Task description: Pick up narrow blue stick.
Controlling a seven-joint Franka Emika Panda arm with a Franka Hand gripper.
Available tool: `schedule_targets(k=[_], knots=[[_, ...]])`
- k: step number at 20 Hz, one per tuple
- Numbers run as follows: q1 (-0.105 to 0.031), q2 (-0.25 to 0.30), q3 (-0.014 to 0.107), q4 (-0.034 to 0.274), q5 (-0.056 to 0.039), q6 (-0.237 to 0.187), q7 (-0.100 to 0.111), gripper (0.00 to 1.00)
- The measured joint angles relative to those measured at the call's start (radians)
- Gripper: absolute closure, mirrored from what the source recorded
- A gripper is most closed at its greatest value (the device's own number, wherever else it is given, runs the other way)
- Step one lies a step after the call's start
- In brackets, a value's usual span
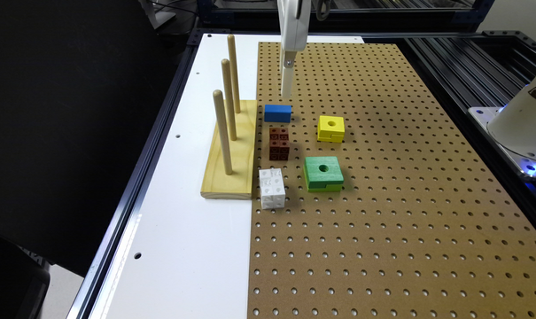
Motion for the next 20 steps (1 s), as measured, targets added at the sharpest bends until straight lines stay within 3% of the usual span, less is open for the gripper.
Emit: schedule_targets(k=[4,20], knots=[[0.000,0.048,0.000,0.000,0.0000,0.052,0.000,0.00],[0.000,0.087,0.000,0.004,0.0000,0.084,0.000,0.00]])
